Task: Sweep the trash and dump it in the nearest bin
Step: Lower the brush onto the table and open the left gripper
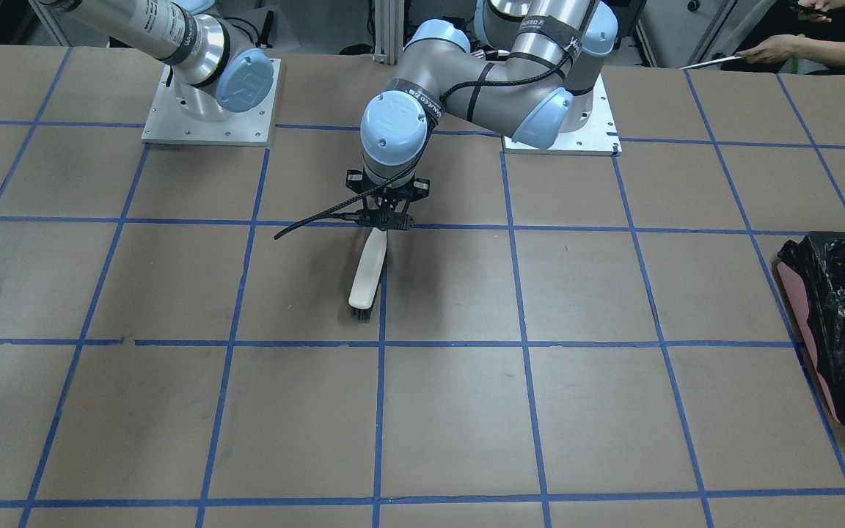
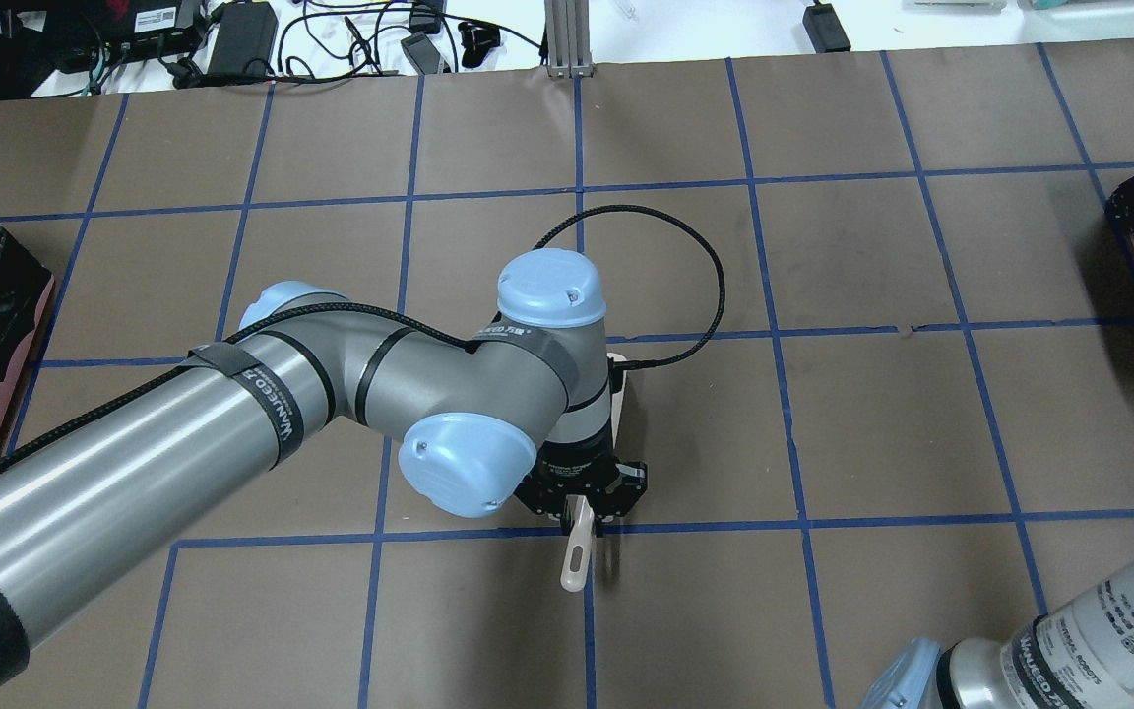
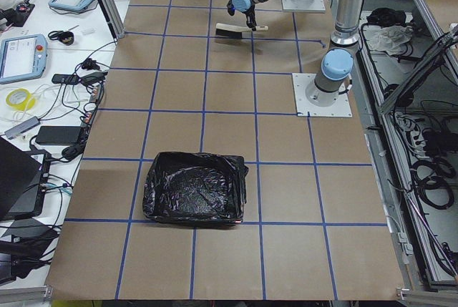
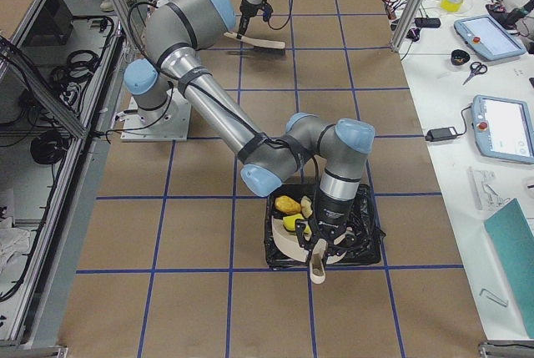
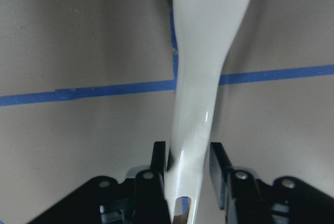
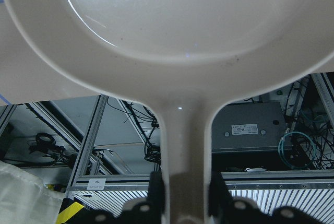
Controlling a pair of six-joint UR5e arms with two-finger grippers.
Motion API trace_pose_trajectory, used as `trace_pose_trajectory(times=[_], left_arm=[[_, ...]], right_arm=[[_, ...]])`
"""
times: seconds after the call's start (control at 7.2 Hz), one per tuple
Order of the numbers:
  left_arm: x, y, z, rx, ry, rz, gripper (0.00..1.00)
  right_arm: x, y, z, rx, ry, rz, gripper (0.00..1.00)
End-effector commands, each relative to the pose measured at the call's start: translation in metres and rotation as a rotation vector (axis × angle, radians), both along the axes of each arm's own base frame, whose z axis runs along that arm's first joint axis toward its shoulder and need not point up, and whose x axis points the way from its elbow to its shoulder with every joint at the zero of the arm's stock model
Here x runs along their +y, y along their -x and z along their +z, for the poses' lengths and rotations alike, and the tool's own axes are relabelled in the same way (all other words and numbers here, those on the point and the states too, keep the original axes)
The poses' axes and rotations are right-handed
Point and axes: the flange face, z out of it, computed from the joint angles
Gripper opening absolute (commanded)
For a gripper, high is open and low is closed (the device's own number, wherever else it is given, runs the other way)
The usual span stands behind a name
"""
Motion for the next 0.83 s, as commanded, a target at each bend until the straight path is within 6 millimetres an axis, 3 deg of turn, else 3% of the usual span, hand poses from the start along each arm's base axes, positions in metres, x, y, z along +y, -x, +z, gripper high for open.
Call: trace_pose_trajectory(times=[0.0,0.28,0.42,0.56,0.69], left_arm=[[-0.021,0.004,0.033,0.031,0.074,0.012,1.0],[-0.048,0.003,0.073,0.068,0.145,0.026,1.0],[-0.059,-0.003,0.095,0.064,0.199,0.037,1.0],[-0.098,-0.044,0.118,0.058,0.25,0.122,1.0],[-0.127,-0.09,0.144,0.074,0.273,0.086,1.0]], right_arm=[[0.0,-0.005,0.006,0.011,0.011,0.002,0.0],[0.008,-0.012,0.037,0.058,0.054,-0.015,0.0],[0.009,-0.011,0.043,0.114,0.094,-0.049,0.0],[0.01,-0.014,0.043,0.157,0.092,-0.097,0.0],[0.002,-0.03,0.039,0.183,0.053,-0.098,0.0]])
